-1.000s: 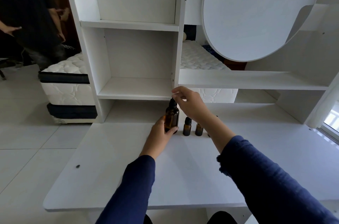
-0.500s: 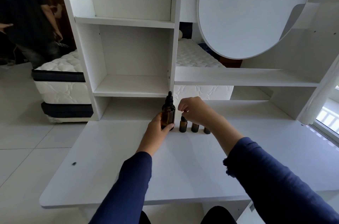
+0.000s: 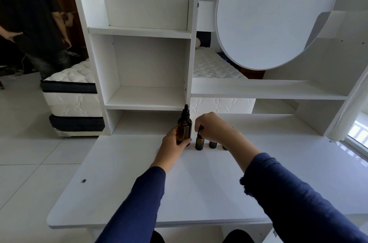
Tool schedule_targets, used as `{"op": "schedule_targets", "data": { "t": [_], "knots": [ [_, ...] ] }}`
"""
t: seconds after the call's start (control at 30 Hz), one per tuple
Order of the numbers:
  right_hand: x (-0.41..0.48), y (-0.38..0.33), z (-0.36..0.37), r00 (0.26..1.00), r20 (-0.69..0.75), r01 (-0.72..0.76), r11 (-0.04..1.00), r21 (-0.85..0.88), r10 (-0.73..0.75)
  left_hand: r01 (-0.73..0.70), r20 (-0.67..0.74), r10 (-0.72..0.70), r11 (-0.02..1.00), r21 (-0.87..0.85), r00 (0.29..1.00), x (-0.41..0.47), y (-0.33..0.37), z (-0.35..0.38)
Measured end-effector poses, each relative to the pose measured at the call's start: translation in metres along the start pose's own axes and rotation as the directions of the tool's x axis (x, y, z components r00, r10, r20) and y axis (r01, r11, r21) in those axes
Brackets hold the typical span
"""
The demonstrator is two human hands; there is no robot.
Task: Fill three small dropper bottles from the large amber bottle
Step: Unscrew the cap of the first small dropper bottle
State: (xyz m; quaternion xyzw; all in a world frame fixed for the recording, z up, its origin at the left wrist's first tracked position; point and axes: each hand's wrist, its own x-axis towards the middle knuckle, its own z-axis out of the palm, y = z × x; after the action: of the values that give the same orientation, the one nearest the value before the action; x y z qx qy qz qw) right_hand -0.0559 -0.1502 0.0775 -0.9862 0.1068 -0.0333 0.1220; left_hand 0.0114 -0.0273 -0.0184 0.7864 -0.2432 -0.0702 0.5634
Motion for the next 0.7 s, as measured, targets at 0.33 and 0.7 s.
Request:
{"op": "schedule_targets", "data": {
  "t": [0.33,0.7],
  "knots": [
    [-0.030,-0.003,0.000,0.999,0.017,0.029,0.993,0.117,-0.031,-0.020,-0.019,0.019,0.999,-0.028,1.000,-0.027,0.007,-0.005],
    [-0.061,-0.024,0.008,0.997,-0.009,0.082,0.977,0.196,-0.081,0.015,0.054,-0.032,0.956,0.294,0.998,-0.050,0.001,-0.017]
  ]
}}
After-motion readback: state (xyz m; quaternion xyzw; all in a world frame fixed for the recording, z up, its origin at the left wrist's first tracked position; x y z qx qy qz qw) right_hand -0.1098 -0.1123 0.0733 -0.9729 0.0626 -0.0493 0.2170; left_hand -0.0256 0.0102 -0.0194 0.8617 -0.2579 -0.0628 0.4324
